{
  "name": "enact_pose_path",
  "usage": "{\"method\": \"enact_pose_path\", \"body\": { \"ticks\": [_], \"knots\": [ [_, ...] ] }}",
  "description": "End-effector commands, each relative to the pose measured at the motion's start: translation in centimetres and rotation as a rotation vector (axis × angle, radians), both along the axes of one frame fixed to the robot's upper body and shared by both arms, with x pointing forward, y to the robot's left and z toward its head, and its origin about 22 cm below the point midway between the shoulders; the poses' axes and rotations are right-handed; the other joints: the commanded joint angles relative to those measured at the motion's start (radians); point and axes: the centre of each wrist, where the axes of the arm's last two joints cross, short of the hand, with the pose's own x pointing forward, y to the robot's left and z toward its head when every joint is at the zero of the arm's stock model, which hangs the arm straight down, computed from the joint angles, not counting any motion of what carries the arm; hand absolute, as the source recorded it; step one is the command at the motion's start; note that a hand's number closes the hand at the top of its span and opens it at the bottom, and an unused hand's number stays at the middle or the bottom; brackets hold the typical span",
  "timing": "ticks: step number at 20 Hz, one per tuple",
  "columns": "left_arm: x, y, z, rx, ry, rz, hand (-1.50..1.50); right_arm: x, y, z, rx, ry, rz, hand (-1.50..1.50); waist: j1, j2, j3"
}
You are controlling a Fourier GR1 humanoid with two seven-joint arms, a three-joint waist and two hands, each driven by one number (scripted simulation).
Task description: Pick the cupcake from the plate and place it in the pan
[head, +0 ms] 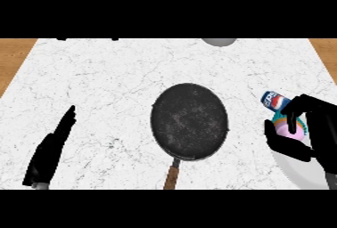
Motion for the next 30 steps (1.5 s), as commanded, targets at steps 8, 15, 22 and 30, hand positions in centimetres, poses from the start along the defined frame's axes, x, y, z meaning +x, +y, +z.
{"method": "enact_pose_path", "body": {
  "ticks": [8, 15, 22, 30],
  "knots": [
    [1.3, 0.1, 1.1, -0.008, -0.024, -0.021, 0.0, 7.9, 9.1, 0.4, 0.2, 0.052, 0.111, 1.5, 0.02, 0.006, 0.001],
    [-0.2, -0.7, 1.3, -0.014, -0.014, -0.014, 0.0, 11.8, 12.7, -6.1, 0.239, 0.19, 0.136, 1.5, 0.023, 0.006, 0.001],
    [0.5, -0.4, 1.4, 0.004, -0.024, -0.054, 0.0, 15.2, 15.6, -10.1, 0.082, 0.358, 0.197, 1.5, 0.047, 0.015, 0.001],
    [0.9, -3.0, 0.8, -0.005, -0.023, -0.063, 0.0, 15.1, 14.4, -12.6, 0.68, 0.493, 0.063, -1.5, 0.06, 0.017, 0.004]
  ]
}}
